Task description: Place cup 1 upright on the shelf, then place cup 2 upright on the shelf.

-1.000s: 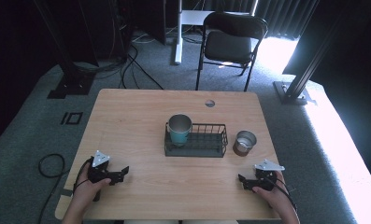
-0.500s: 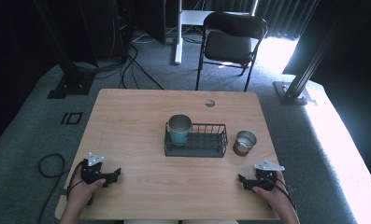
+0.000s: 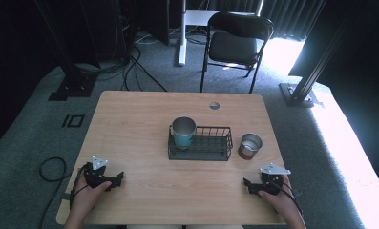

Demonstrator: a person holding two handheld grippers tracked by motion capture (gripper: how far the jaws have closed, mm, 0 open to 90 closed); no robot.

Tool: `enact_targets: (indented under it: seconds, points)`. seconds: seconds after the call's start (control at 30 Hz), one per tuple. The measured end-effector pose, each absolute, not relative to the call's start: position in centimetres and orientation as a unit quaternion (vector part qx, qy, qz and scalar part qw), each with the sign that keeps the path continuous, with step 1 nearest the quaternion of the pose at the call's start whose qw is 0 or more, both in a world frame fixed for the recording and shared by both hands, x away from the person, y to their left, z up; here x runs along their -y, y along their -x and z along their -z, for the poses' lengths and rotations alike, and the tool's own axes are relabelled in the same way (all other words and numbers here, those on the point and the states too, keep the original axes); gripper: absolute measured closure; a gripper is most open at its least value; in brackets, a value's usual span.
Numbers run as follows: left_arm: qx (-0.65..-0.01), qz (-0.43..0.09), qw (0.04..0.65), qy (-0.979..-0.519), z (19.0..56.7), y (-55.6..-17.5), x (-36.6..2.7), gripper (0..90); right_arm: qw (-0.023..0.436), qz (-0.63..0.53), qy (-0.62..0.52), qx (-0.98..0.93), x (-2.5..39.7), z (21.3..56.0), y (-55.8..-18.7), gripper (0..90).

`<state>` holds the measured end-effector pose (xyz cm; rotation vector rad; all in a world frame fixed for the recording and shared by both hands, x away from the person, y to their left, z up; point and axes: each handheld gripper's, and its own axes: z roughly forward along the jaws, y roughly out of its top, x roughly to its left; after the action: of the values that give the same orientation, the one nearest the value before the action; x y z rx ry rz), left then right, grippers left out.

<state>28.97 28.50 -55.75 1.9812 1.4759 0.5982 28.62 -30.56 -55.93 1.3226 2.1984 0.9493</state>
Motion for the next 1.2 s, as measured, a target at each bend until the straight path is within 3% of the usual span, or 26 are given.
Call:
enact_targets:
  seconds: [0.77,1.2]
  points:
    - [-0.555,-0.225,0.295,-0.745,55.8,-29.0,-28.5,2.0,0.212,-0.342,-0.498,-0.768,31.2,55.8,-28.4,12.7]
    - [-0.555,-0.225,0.295,-0.745,55.8,-29.0,-28.5,1.9,0.252,-0.376,-0.503,-0.736,31.9,53.9,-29.7,12.7]
